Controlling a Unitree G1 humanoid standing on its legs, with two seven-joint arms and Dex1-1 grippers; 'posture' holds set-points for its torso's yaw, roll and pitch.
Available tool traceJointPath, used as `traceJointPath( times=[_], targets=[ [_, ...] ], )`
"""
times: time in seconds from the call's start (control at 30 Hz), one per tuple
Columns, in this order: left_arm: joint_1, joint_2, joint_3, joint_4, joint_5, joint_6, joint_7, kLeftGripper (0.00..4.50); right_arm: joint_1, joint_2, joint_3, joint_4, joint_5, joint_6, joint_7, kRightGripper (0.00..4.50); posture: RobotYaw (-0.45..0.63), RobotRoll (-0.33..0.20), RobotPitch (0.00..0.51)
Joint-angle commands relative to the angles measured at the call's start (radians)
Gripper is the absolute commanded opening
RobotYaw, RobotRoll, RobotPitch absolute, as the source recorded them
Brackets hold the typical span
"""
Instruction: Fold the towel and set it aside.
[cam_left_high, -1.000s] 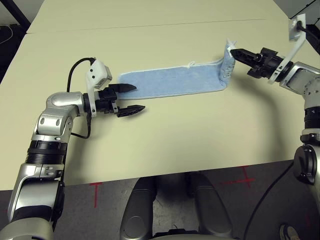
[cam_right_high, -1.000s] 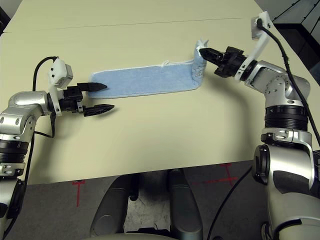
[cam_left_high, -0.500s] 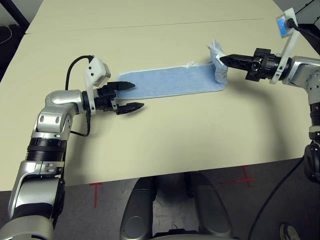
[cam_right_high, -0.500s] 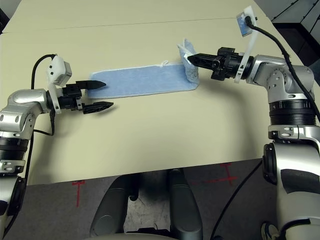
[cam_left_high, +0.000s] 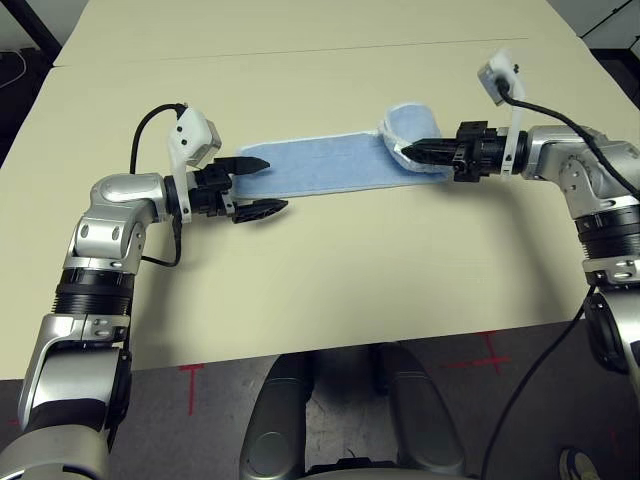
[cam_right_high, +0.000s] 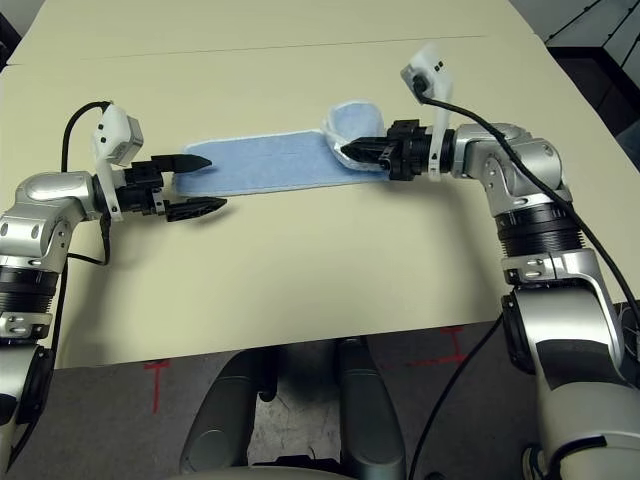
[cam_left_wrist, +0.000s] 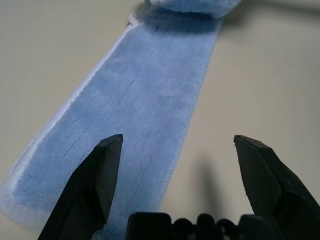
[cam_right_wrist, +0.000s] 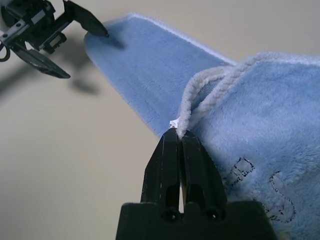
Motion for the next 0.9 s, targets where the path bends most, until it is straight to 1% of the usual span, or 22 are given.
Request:
traceJointPath(
  times=[0.03, 0.2, 0.23, 0.33, 0.37, 0.43, 0.53, 0.57, 0.6, 0.63, 0.8, 0.9],
  targets=[
    [0.003, 0.002, -0.011, 0.003, 0.006, 0.005, -0.013, 4.5, 0.019, 0.004, 0.021, -0.026, -0.016, -0.003, 0.014, 0.04, 0.05, 0.0, 0.238],
    [-0.006, -0.003, -0.017, 0.009, 0.008, 0.008, -0.013, 4.5, 0.049, 0.029, 0.042, -0.035, -0.039, -0.017, 0.006, 0.04, 0.05, 0.0, 0.237],
    [-0.009, -0.005, -0.018, 0.011, 0.008, 0.008, -0.012, 4.5, 0.051, 0.036, 0.04, -0.03, -0.043, -0.024, 0.0, 0.28, 0.05, 0.0, 0.236],
    [-0.012, -0.009, -0.018, 0.014, 0.01, 0.01, -0.007, 4.5, 0.051, 0.041, 0.039, -0.017, -0.056, -0.057, 0.003, 1.15, 0.05, 0.0, 0.236],
    [-0.013, -0.01, -0.018, 0.016, 0.011, 0.009, -0.006, 4.5, 0.05, 0.04, 0.037, -0.003, -0.067, -0.084, 0.001, 1.6, 0.05, 0.0, 0.236],
    [-0.013, -0.012, -0.018, 0.017, 0.012, 0.008, -0.006, 4.5, 0.05, 0.036, 0.036, 0.019, -0.085, -0.133, 0.004, 2.3, 0.05, 0.0, 0.236],
    [-0.01, -0.014, -0.017, 0.015, 0.013, 0.01, -0.005, 4.5, 0.063, 0.022, 0.015, 0.088, -0.118, -0.332, 0.03, 3.43, 0.04, 0.0, 0.24],
    [-0.008, -0.015, -0.017, 0.011, 0.012, 0.011, -0.004, 4.5, 0.068, 0.02, -0.001, 0.108, -0.112, -0.383, 0.045, 3.76, 0.05, 0.0, 0.242],
    [-0.006, -0.015, -0.016, 0.007, 0.011, 0.013, -0.004, 4.5, 0.071, 0.02, -0.019, 0.124, -0.098, -0.414, 0.06, 4.18, 0.05, 0.0, 0.244],
    [-0.003, -0.016, -0.015, 0.004, 0.009, 0.015, -0.002, 4.5, 0.076, 0.019, -0.044, 0.141, -0.077, -0.445, 0.081, 4.48, 0.05, 0.0, 0.244],
    [0.013, -0.031, 0.0, -0.015, -0.003, 0.03, 0.022, 4.5, 0.121, 0.016, -0.171, 0.239, 0.005, -0.647, 0.195, 4.48, 0.05, 0.0, 0.246],
    [0.029, -0.042, 0.007, -0.031, -0.009, 0.041, 0.044, 4.5, 0.146, 0.011, -0.203, 0.291, 0.01, -0.732, 0.238, 4.48, 0.05, 0.0, 0.248]
  ],
)
